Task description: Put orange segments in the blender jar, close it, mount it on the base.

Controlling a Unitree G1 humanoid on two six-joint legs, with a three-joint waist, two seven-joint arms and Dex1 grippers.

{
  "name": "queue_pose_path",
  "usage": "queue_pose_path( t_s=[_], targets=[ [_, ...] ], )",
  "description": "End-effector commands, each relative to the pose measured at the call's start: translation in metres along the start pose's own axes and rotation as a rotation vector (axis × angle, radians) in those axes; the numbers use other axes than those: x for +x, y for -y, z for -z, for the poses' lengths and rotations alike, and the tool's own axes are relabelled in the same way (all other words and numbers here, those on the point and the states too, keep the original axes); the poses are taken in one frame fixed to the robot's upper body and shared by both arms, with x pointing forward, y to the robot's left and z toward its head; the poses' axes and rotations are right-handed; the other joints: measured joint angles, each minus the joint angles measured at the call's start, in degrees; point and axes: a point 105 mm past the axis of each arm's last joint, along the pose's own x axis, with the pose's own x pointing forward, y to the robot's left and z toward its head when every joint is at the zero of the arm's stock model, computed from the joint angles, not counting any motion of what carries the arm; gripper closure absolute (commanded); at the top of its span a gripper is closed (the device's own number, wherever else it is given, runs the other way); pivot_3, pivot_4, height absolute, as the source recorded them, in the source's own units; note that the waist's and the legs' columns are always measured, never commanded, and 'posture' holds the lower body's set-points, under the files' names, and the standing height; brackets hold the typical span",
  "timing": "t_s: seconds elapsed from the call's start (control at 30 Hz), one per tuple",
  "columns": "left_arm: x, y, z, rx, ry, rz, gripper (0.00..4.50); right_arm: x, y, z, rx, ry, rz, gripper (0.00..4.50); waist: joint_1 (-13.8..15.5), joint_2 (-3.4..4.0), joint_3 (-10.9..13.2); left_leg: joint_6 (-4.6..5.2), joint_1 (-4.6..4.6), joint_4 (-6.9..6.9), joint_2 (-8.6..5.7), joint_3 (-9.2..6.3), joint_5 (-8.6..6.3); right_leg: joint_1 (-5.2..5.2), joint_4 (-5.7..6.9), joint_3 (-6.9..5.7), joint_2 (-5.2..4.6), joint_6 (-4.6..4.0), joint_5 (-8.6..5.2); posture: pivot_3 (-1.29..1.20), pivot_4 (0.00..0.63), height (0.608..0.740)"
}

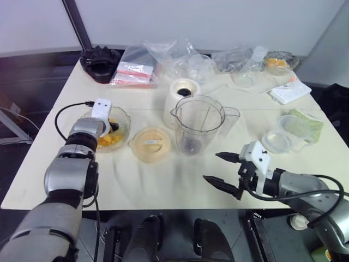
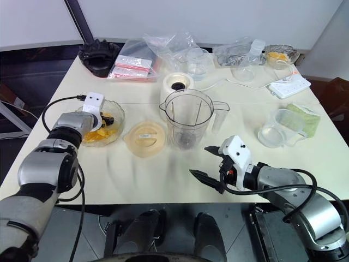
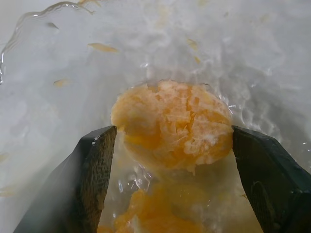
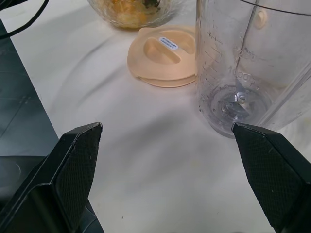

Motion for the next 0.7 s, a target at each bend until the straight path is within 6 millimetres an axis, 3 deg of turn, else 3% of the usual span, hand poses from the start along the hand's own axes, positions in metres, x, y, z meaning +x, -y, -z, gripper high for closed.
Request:
queue_pose_path(
  t_s=[0.03, 0.2, 0.23, 0.37, 0.5, 0.7],
  targets=[
    [0.001, 0.002, 0.006, -0.038, -0.023, 0.002, 1.54, -0.002, -0.003, -0.011, -0.051, 0.038, 0.003, 0.00, -0.03, 0.00, 0.00, 0.00, 0.00, 0.01, 0.00, 0.00, 0.00, 0.00, 0.00, 0.00, 0.00, 0.00, 0.00, 0.00, 0.150, 0.740],
    [0.000, -0.004, 0.014, -0.075, -0.071, -0.016, 4.14, -0.001, -0.001, -0.012, -0.053, 0.039, 0.003, 0.00, -0.22, 0.01, -0.01, 0.00, 0.03, 0.01, 0.00, 0.01, 0.00, 0.01, 0.03, 0.00, 0.00, 0.01, 0.00, 0.00, 0.150, 0.740],
    [-0.001, -0.006, 0.015, -0.078, -0.074, -0.019, 4.47, 0.000, -0.001, -0.012, -0.053, 0.039, 0.003, 0.00, -0.23, 0.02, -0.01, 0.00, 0.04, 0.01, 0.01, 0.02, 0.00, 0.01, 0.04, 0.00, 0.01, 0.01, 0.00, 0.00, 0.150, 0.740],
    [-0.002, -0.009, 0.015, -0.087, -0.080, -0.029, 4.47, 0.000, -0.001, -0.013, -0.052, 0.039, 0.002, 0.00, -0.15, 0.02, -0.02, -0.01, 0.07, 0.02, 0.01, 0.02, 0.00, 0.03, 0.07, 0.00, 0.01, 0.01, 0.00, 0.00, 0.150, 0.740],
    [-0.007, -0.019, 0.003, -0.076, -0.050, -0.052, 4.47, 0.001, -0.001, -0.014, -0.053, 0.038, -0.003, 0.00, -0.23, 0.01, -0.02, -0.02, 0.07, 0.04, 0.01, 0.02, -0.01, 0.03, 0.07, 0.00, 0.01, 0.01, 0.00, 0.00, 0.150, 0.740],
    [-0.016, -0.016, -0.008, -0.057, -0.055, -0.038, 4.47, 0.002, 0.002, -0.012, -0.055, 0.033, -0.003, 0.00, -0.12, 0.00, -0.01, -0.02, 0.04, 0.04, 0.01, 0.02, -0.01, 0.01, 0.06, 0.00, 0.01, 0.01, 0.00, 0.00, 0.150, 0.740]
  ],
)
